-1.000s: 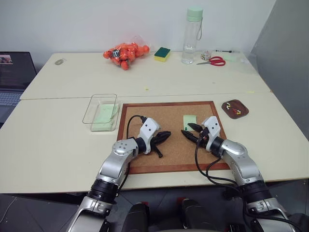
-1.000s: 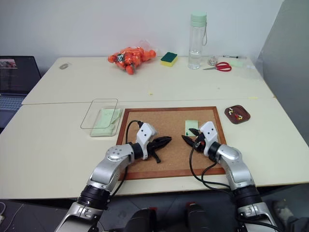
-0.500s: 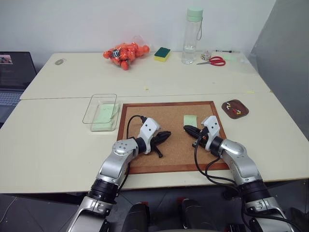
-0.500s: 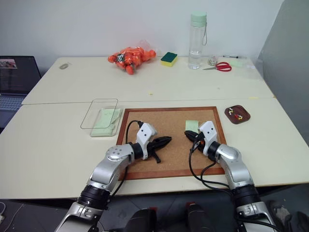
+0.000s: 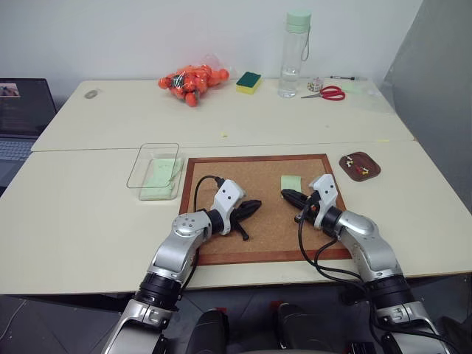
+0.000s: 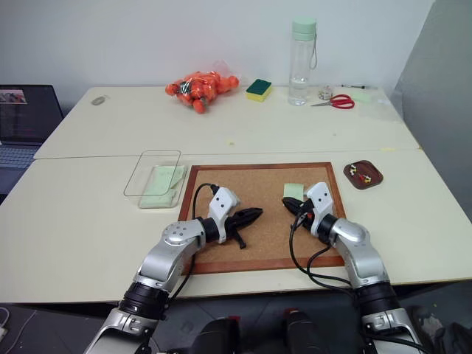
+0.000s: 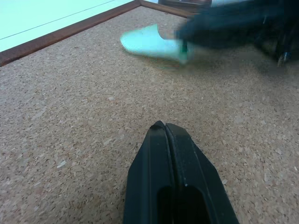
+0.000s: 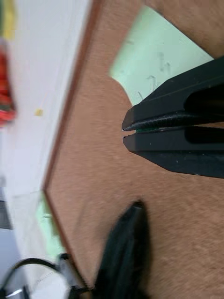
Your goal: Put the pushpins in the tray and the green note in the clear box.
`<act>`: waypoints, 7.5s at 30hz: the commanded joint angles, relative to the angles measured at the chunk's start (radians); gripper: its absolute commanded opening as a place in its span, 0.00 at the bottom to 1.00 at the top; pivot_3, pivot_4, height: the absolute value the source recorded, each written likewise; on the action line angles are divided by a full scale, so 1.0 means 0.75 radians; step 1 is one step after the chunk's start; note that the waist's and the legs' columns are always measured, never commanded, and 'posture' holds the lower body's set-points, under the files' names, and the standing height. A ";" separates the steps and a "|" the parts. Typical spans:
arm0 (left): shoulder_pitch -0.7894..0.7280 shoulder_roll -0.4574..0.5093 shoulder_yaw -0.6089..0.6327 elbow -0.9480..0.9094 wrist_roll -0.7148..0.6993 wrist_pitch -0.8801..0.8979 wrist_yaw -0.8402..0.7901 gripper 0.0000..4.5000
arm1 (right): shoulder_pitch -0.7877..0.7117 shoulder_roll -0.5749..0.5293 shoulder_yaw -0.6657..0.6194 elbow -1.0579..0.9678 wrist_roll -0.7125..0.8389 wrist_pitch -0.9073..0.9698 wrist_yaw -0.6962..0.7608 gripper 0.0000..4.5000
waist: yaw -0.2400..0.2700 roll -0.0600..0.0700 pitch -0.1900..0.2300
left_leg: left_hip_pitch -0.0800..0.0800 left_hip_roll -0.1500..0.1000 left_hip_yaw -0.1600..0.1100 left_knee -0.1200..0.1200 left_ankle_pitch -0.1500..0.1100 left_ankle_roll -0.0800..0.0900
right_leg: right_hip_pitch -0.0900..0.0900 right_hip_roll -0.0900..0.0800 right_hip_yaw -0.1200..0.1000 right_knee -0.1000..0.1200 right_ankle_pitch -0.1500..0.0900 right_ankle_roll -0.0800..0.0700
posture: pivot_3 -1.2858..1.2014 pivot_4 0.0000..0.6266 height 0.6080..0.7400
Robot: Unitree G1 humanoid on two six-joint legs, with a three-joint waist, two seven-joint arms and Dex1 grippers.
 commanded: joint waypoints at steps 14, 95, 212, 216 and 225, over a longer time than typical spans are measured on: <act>-0.076 0.051 -0.014 0.061 0.118 -0.354 0.009 0.15 | 0.015 -0.062 -0.051 -0.194 0.070 0.119 0.045 0.00 | 0.006 -0.002 0.001 | -0.001 0.000 0.000 0.000 0.000 0.000 | -0.001 0.000 0.000 0.000 0.000 0.000 | 0.52 0.24 1.00; -0.104 -0.023 0.068 0.023 -0.193 -0.411 0.181 0.53 | -0.203 0.032 -0.235 -0.257 0.293 0.413 -0.206 0.00 | 0.007 -0.004 0.003 | -0.005 0.001 -0.004 0.001 0.000 0.000 | -0.003 0.000 -0.005 0.002 0.001 -0.001 | 0.52 0.24 1.00; -0.247 -0.708 0.277 0.090 -0.463 0.002 0.540 0.00 | -0.150 0.443 -0.244 -0.540 0.941 0.565 -1.145 0.00 | -0.003 -0.004 0.003 | -0.011 -0.001 -0.005 0.000 0.000 0.001 | -0.006 0.003 -0.007 -0.004 0.000 0.000 | 0.52 0.24 1.00; -0.235 -0.699 0.274 0.044 -0.545 0.090 0.545 0.00 | -0.137 0.436 -0.214 -0.546 0.869 0.536 -1.108 0.00 | -0.002 -0.004 0.003 | -0.012 -0.002 -0.007 0.000 0.000 0.000 | -0.006 0.003 -0.008 -0.005 0.000 0.000 | 0.52 0.24 1.00; -0.229 -0.690 0.302 0.021 -0.624 0.152 0.601 0.00 | -0.141 0.411 -0.213 -0.532 0.752 0.506 -1.041 0.00 | -0.001 -0.004 0.003 | -0.012 -0.002 -0.007 0.000 0.000 0.000 | -0.006 0.003 -0.008 -0.006 0.000 0.000 | 0.52 0.24 1.00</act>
